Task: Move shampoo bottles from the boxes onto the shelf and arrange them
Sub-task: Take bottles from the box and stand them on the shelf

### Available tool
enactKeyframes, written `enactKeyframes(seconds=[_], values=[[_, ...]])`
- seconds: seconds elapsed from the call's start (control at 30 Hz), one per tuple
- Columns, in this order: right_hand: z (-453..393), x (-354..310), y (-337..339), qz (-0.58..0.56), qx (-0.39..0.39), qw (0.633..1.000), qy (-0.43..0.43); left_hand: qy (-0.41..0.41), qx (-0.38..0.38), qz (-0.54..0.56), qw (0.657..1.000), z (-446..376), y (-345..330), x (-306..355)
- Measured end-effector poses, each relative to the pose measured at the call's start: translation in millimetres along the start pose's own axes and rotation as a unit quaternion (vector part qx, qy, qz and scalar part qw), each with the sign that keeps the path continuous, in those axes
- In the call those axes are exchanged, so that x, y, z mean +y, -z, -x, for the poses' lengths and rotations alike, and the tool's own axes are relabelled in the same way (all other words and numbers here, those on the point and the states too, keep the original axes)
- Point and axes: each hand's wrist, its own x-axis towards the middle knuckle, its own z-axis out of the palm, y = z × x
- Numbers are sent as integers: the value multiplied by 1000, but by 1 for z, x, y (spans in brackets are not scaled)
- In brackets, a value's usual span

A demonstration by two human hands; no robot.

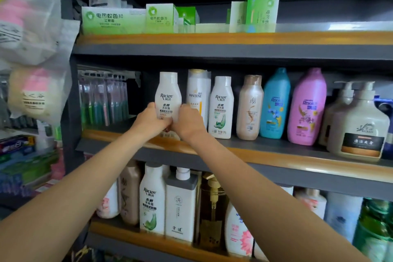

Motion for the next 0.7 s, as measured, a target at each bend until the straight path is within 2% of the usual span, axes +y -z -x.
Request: enactKeyframes(seconds=[0.13,0.23,0.37,0.47,0.57,0.7], values=[[-4,-4,-4,29,0,1000,1,-5,12,-25,1000,-3,6,-6],[1,4,13,40,-17,999,11,-51,4,-28,998,4,4,-3],[13,29,57,3,-59,997,-39,-129,-8,-66,989,9,-18,21],[23,51,87,-3,-38,996,-79,-164,-31,-67,984,11,-52,44],[22,67,101,16,-16,994,-107,-159,-58,-57,984,11,-80,56],[13,69,101,45,-39,992,-114,-134,-63,-86,985,8,-83,60]])
